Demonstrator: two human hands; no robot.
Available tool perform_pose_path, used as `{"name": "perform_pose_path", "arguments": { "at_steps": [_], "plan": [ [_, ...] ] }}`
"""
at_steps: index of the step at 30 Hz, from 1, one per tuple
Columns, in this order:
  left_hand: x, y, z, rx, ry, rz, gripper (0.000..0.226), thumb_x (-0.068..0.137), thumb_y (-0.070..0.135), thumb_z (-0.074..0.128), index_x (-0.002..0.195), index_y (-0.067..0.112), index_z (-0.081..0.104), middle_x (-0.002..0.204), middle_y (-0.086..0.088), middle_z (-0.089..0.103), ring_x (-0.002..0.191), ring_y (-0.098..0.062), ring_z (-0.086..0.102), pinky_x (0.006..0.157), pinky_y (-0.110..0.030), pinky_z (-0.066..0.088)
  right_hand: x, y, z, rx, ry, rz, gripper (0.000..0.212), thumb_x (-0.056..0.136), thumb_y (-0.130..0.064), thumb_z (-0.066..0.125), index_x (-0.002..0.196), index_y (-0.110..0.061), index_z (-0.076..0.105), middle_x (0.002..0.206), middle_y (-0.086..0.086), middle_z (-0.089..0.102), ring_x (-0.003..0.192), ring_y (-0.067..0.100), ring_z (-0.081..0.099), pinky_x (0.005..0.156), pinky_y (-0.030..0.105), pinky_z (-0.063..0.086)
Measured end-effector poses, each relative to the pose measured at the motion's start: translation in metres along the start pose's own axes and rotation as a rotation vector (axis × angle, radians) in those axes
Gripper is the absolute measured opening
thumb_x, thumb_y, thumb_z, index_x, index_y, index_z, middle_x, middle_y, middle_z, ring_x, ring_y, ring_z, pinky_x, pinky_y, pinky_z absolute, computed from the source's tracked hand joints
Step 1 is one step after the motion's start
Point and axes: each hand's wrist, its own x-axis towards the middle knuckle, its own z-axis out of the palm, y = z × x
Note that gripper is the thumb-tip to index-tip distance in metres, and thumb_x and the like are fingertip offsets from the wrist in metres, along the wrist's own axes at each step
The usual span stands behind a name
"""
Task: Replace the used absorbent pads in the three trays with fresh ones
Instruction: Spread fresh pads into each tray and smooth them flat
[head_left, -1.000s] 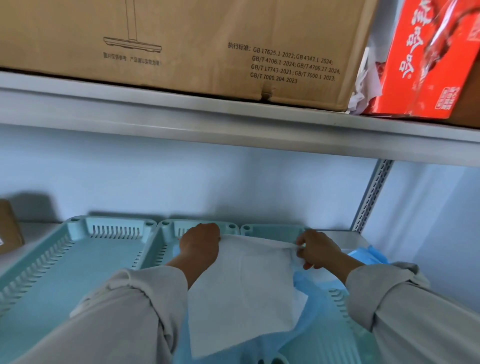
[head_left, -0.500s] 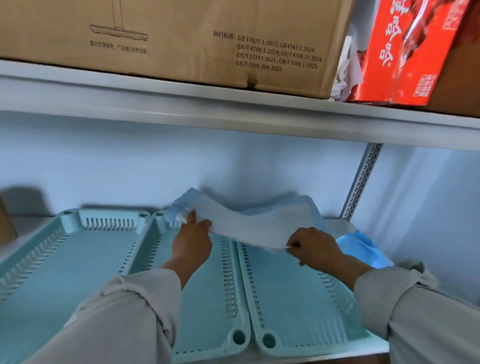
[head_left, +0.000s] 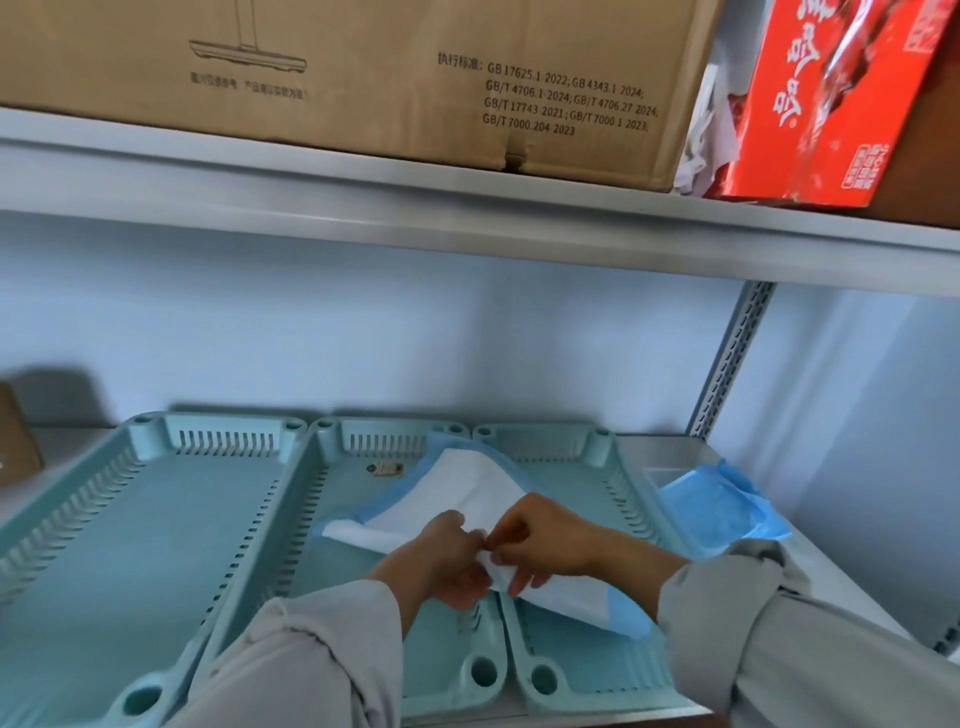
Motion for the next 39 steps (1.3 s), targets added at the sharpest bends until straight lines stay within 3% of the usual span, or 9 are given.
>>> {"name": "perform_pose_path", "arguments": {
  "at_steps": [5,12,16,20,23,28,33,36,39],
  "plan": [
    [0.010,-0.007,-0.016,0.203,0.184,0.053,0.034,0.093,0.001,0.034,0.122,0.010,0.049,0.108,-0.020,0.064,0.076,-0.030,0.067,0.074,-0.042,0.059,0.004,0.025,-0.028,0.005,0.197,0.190,0.022,0.089,-0.005,0.048,0.104,-0.009,0.065,0.101,0.011,0.069,0.061,0.020,0.071,0.048,0.020,0.052],
    [0.006,-0.020,-0.024,1.102,0.269,0.068,0.039,0.093,0.010,0.043,0.132,0.011,0.048,0.133,-0.009,0.049,0.124,-0.024,0.050,0.099,-0.033,0.042,-0.011,0.052,-0.020,-0.039,-0.213,0.431,0.043,0.087,0.003,0.056,0.128,-0.011,0.051,0.105,0.012,0.065,0.079,0.024,0.068,0.070,0.030,0.058],
    [0.015,-0.019,-0.010,1.094,0.218,0.132,0.043,0.093,0.021,0.046,0.137,0.016,0.046,0.139,-0.010,0.036,0.131,-0.027,0.037,0.106,-0.039,0.038,-0.011,0.043,-0.011,-0.112,-0.515,0.449,0.079,0.083,-0.004,0.069,0.147,-0.025,0.028,0.127,0.012,0.062,0.091,0.023,0.069,0.090,0.037,0.055],
    [0.019,-0.013,0.006,0.978,-0.022,0.136,0.045,0.096,0.032,0.047,0.135,0.011,0.048,0.142,-0.008,0.044,0.130,-0.026,0.044,0.110,-0.035,0.036,-0.006,0.051,-0.001,-0.177,-0.569,0.489,0.112,0.073,-0.018,0.081,0.150,-0.038,0.003,0.145,0.017,0.045,0.103,0.027,0.069,0.094,0.038,0.053],
    [0.018,-0.017,0.010,0.974,-0.065,0.112,0.047,0.097,0.030,0.047,0.138,0.008,0.045,0.144,-0.009,0.042,0.133,-0.025,0.042,0.111,-0.032,0.034,-0.005,0.060,-0.001,-0.094,-0.472,0.564,0.113,0.067,-0.037,0.083,0.151,-0.035,0.006,0.146,0.016,0.044,0.102,0.030,0.069,0.097,0.040,0.051],
    [0.020,-0.029,-0.002,0.957,-0.099,-0.048,0.053,0.095,0.032,0.050,0.141,0.007,0.040,0.145,-0.007,0.042,0.130,-0.028,0.044,0.101,-0.033,0.039,-0.017,0.062,0.001,-0.240,-0.281,0.597,0.076,0.092,-0.047,0.054,0.146,-0.002,0.025,0.144,0.020,0.041,0.113,0.033,0.059,0.094,0.038,0.049],
    [0.016,-0.035,-0.007,0.960,-0.050,-0.177,0.054,0.099,0.032,0.044,0.142,0.000,0.036,0.147,-0.014,0.040,0.131,-0.029,0.045,0.106,-0.032,0.037,-0.011,0.085,0.018,0.426,-0.128,0.677,0.077,0.084,-0.026,0.071,0.144,-0.012,0.025,0.133,0.021,0.042,0.095,0.039,0.060,0.080,0.054,0.051],
    [0.013,-0.039,-0.006,0.845,-0.009,-0.182,0.057,0.102,0.039,0.032,0.143,-0.001,0.034,0.149,-0.014,0.038,0.135,-0.027,0.040,0.110,-0.032,0.031,0.000,0.085,0.029,0.770,0.088,0.676,0.031,0.079,0.009,0.067,0.105,-0.001,0.053,0.096,0.019,0.054,0.080,0.033,0.057,0.073,0.051,0.053],
    [0.023,-0.046,-0.006,0.511,-0.007,-0.206,0.063,0.101,0.040,0.035,0.148,0.003,0.017,0.135,-0.018,0.051,0.121,-0.029,0.055,0.107,-0.039,0.041,0.028,0.109,0.028,1.007,0.318,0.600,0.067,0.063,0.015,0.074,0.123,0.003,0.046,0.115,0.030,0.058,0.081,0.035,0.063,0.066,0.049,0.056]
  ]
}}
